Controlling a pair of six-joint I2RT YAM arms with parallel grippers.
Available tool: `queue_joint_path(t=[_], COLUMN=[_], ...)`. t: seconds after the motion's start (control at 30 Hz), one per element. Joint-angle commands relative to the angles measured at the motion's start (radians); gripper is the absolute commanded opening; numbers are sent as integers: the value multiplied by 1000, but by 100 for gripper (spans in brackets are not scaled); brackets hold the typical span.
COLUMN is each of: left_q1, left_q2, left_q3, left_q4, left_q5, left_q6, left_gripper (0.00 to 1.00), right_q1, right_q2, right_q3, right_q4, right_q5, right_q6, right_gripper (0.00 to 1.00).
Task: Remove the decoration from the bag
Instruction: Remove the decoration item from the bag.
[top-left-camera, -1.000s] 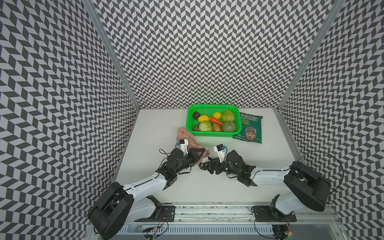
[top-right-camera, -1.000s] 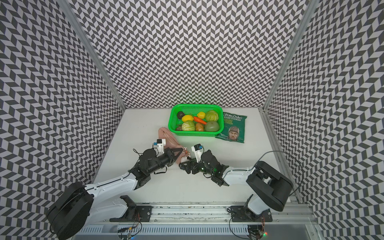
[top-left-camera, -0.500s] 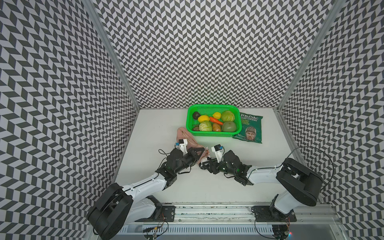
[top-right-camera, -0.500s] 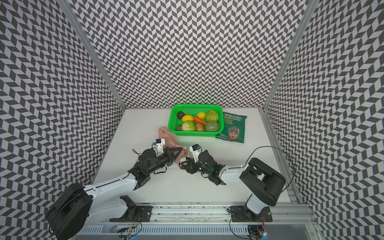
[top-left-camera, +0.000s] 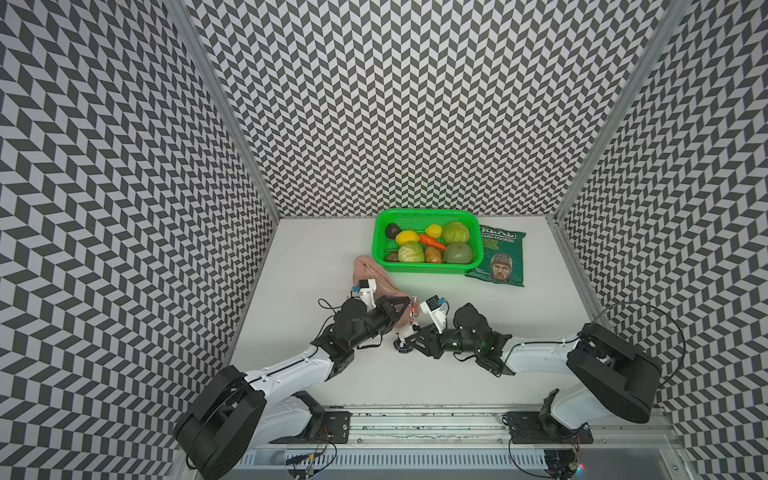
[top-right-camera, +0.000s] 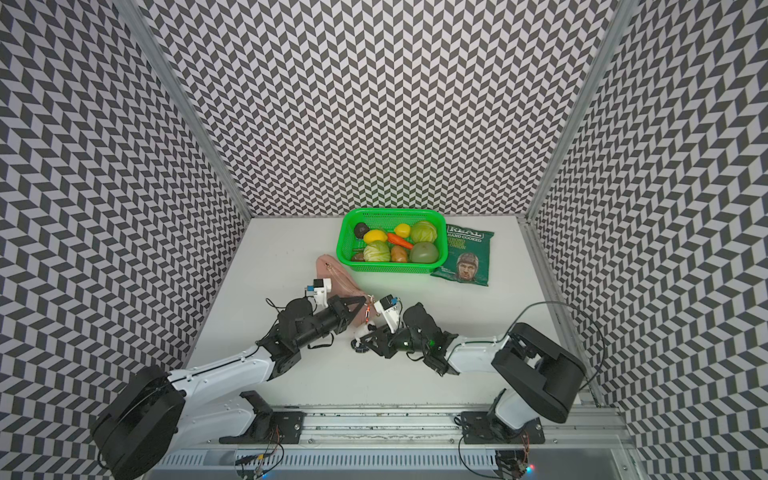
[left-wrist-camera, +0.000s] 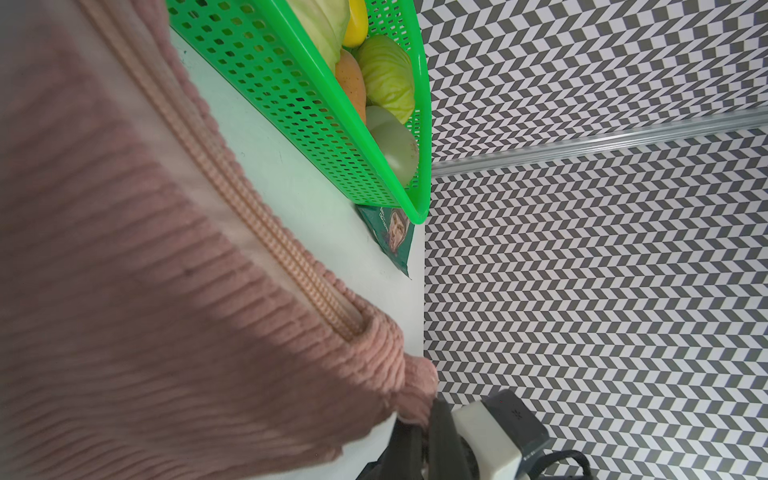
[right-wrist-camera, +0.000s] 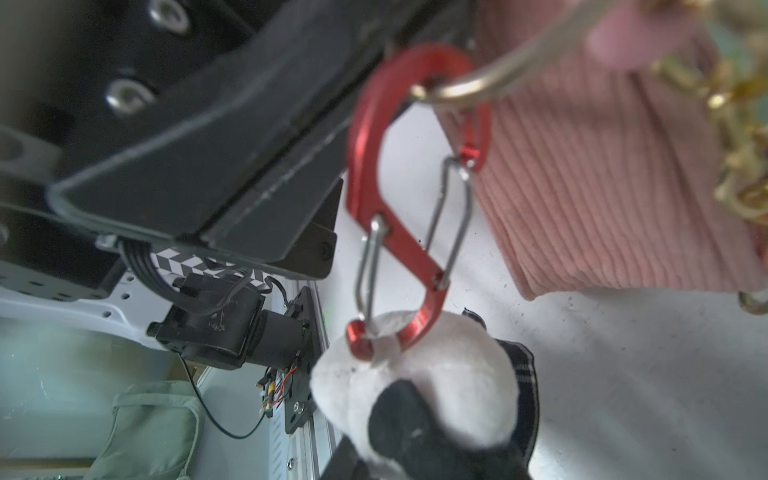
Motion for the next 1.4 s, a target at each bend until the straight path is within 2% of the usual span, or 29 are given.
queue_joint_path(t=[0.0,0.07,0.17,0.37,0.5,0.63,0.73,1.07,1.37], left_q1=[0,0,0,-1,-2,-2,-1,-2,-2], left_q2=[-14,-14,-12,-17,-25,-32,-34,-21,-14], left_q3=[11,11,18,32,40,43,46,52,57], left_q4=[62,61,54,28,-3,-18,-26,-27,-22], left_q5=[-21,-26,-26,-46,-64,-79,-84,-86,-79], left_q6=[8,5,0,-5,-8,-13,-13,-17,-18], left_gripper=[0,0,0,0,0,0,0,0,0], right_q1=[8,6,5,11,53,103,127,139,138], right_q2=[47,45,-2,-163,-280,-335,-343,-191,-58], right_q3=[38,40,15,-74,-130,-150,-166,-134,-68], right_q4=[-11,-34,-73,-152,-158,-131,-63,142,183], right_q5=[-21,29,92,261,436,590,659,604,576], right_q6=[-22,-25,-20,17,47,68,71,36,0], right_gripper=[56,74,82,83,84,83,81,78,79])
